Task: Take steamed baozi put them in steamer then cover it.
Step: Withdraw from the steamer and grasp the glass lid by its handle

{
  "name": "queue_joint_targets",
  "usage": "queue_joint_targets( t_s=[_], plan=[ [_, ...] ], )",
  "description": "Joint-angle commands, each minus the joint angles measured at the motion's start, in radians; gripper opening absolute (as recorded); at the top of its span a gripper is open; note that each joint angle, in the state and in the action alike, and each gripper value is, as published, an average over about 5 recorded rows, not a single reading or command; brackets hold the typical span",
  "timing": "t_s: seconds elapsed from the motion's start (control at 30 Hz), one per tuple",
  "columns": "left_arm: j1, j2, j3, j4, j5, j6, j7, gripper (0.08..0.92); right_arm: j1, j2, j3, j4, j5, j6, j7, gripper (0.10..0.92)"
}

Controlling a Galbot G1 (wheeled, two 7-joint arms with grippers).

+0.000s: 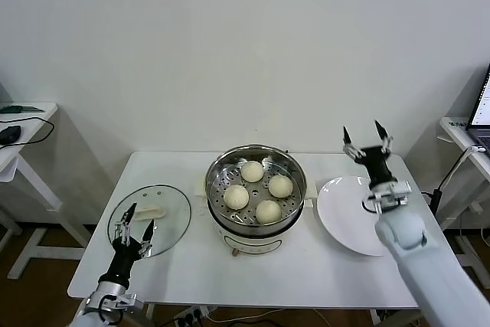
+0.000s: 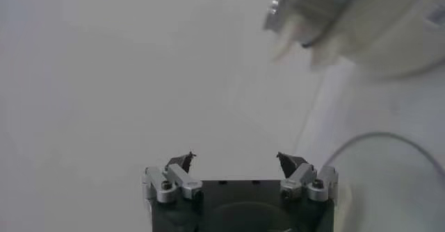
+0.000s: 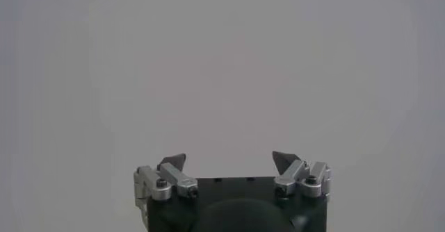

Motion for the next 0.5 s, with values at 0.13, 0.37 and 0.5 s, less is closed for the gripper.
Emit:
queue_joint_targets(
  t_s=[0.13,0.37,0.5],
  plan=[
    [-0.168,-0.038,0.004,0.283,0.409,0.039,-0.09,0.823,-0.293,0.154,0.235,0.035,-0.037,0.051,0.029,0.823],
    [-0.242,-0.041,0.0,0.336,0.421,0.064,-0.103,0.823,-0.323,0.179,0.247,0.039,-0.054,0.054,0.019,0.823],
    [-0.267,-0.038,-0.003,0.349,0.422,0.075,-0.104,0.823,-0.333,0.187,0.246,0.041,-0.063,0.053,0.009,0.823]
  ],
)
